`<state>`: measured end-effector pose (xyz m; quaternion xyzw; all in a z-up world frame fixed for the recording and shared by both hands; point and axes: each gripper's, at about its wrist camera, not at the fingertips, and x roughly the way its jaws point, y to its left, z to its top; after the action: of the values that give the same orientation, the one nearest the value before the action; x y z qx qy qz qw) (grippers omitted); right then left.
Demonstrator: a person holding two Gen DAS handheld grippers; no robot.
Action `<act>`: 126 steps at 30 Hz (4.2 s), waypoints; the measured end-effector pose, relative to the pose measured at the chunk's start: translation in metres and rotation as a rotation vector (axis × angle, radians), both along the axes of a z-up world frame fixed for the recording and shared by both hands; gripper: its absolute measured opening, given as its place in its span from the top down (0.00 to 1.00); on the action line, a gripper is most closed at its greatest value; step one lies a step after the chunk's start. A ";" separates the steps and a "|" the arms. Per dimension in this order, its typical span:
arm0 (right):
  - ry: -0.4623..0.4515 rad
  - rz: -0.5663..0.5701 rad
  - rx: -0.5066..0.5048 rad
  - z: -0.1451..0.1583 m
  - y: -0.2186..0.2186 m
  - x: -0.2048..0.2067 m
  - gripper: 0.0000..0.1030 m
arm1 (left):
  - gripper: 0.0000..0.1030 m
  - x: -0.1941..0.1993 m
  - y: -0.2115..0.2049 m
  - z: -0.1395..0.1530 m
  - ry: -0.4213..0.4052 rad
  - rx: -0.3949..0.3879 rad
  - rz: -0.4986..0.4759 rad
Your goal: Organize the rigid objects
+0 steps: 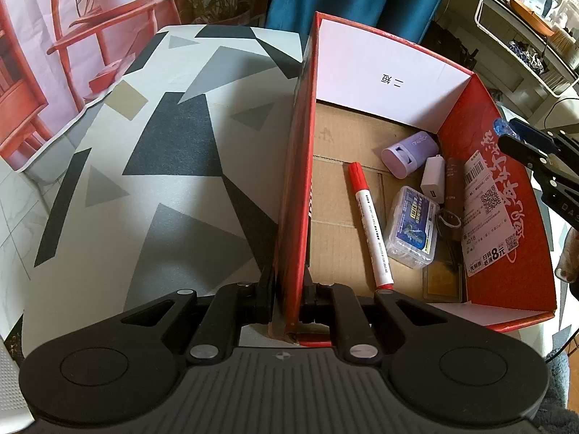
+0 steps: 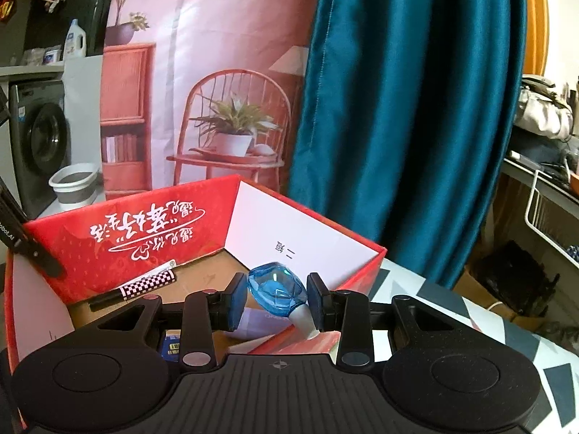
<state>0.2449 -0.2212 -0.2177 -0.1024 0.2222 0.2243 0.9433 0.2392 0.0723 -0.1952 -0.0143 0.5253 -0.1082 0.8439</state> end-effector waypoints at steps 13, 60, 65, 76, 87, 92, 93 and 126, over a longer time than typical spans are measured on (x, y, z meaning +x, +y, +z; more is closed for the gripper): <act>0.008 -0.014 -0.017 -0.006 0.005 0.003 0.75 | 0.85 0.001 0.000 -0.001 0.001 0.001 0.002; 0.211 -0.562 0.128 0.087 -0.014 -0.052 0.00 | 0.26 -0.029 -0.021 0.085 -0.361 -0.035 -0.035; 0.127 -0.574 0.143 0.126 -0.013 -0.086 0.00 | 0.02 -0.065 -0.036 0.135 -0.583 -0.017 -0.029; -0.019 -0.631 0.163 0.189 -0.006 -0.169 0.00 | 0.00 -0.140 -0.073 0.199 -0.841 0.115 0.068; -0.124 -0.668 0.260 0.221 -0.008 -0.255 0.00 | 0.00 -0.204 -0.082 0.222 -0.951 0.113 0.017; -0.178 -0.664 0.270 0.228 -0.005 -0.291 0.00 | 0.00 -0.229 -0.089 0.220 -0.968 0.136 0.001; -0.182 -0.662 0.273 0.228 -0.004 -0.297 0.00 | 0.00 -0.232 -0.089 0.220 -0.963 0.127 0.000; -0.188 -0.691 0.286 0.230 -0.009 -0.319 0.00 | 0.00 -0.244 -0.086 0.224 -0.917 0.142 0.060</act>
<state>-0.0741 -0.2303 0.0124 0.0910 0.1229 -0.0884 0.9843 -0.0049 -0.0135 0.0287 0.0775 0.1033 -0.0425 0.9907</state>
